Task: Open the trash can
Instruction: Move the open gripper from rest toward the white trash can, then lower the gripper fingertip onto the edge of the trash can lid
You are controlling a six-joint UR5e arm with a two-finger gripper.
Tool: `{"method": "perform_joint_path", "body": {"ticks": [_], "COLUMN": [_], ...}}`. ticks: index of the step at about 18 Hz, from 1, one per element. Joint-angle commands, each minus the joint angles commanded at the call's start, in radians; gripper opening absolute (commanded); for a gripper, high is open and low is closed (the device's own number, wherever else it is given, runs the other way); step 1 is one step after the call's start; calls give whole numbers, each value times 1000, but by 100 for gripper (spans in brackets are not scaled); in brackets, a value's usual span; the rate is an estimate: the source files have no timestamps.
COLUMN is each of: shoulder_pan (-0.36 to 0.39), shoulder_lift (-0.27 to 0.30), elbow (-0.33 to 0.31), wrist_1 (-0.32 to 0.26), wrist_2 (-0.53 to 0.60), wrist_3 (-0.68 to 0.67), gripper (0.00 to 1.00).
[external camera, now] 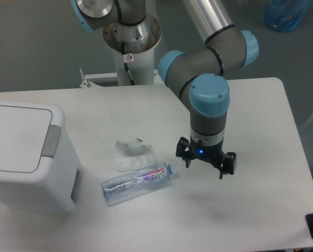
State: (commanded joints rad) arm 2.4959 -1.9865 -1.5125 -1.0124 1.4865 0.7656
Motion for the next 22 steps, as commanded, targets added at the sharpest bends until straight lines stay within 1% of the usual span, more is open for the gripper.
{"method": "perform_joint_path", "body": {"ticks": [1,3,6,8,11,13,15,17,20,22], "shoulder_pan": [-18,-38,-49,-52,-72,-77,-95,-104,-173,-193], "shoulder_lift": [0,2,5,23,75,103,138,181,210,229], "elbow": [0,5,15,15,17,31,35,31,32,29], "wrist_1": [0,0,2,2,5,5,5,0,2,3], "wrist_2": [-3,-40,-199,-259,-296,-308,-319,-319,-316,-319], "wrist_3": [-24,-125,-227,-278,-368,-413,-449,-459,-498,-531], "gripper": [100,100,100,100,100,100,100,100,100,100]}}
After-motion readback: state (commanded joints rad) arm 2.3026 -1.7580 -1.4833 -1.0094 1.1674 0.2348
